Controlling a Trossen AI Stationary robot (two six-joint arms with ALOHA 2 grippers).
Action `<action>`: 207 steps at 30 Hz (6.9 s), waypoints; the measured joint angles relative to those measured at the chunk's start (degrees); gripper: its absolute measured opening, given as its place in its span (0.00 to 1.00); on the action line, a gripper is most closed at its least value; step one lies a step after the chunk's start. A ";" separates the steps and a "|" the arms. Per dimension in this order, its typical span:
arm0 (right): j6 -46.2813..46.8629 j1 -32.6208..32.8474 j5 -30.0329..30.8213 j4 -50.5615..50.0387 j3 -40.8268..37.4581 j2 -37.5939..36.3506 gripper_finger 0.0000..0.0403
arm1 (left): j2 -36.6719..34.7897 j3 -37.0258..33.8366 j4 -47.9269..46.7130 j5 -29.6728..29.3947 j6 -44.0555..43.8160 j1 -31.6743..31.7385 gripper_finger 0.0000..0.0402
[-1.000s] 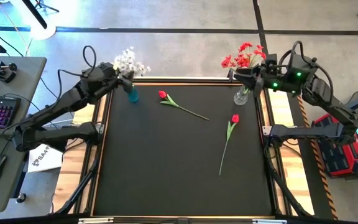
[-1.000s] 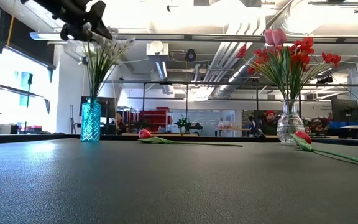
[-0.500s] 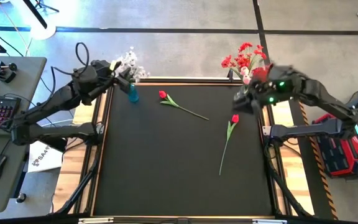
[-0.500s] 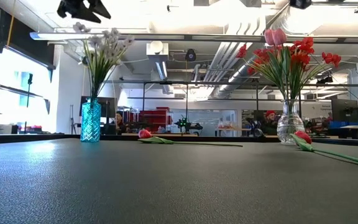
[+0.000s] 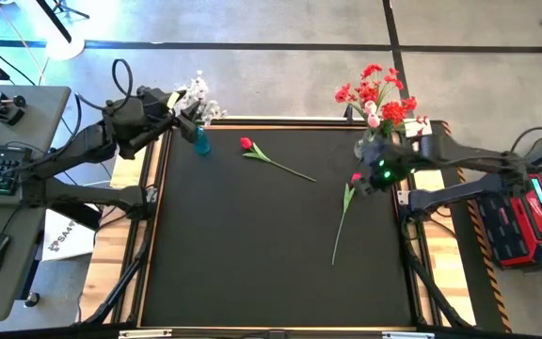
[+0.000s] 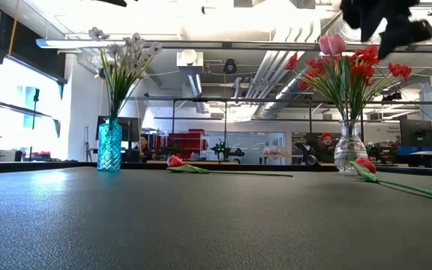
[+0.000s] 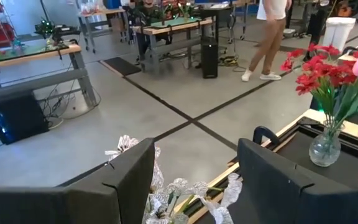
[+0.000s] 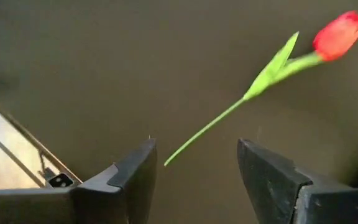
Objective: Sort flowers into vase by color
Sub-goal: Put the bottom red flower into the blue vase
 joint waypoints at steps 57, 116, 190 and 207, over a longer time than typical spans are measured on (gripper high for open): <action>16.90 -7.48 11.69 43.62 -44.27 6.57 0.14 | 8.76 3.31 -1.85 5.48 -15.98 -7.77 0.54; -42.19 -7.11 -7.04 76.45 -3.62 5.72 0.00 | 26.97 3.33 32.72 30.62 -13.06 -13.30 0.54; -50.64 -3.35 2.31 86.65 -1.89 8.03 0.54 | 8.90 -8.67 36.86 8.91 8.92 -11.34 0.00; -57.32 -3.37 2.40 80.39 -1.87 7.62 0.49 | -15.20 -46.48 70.69 9.00 19.45 -10.55 0.00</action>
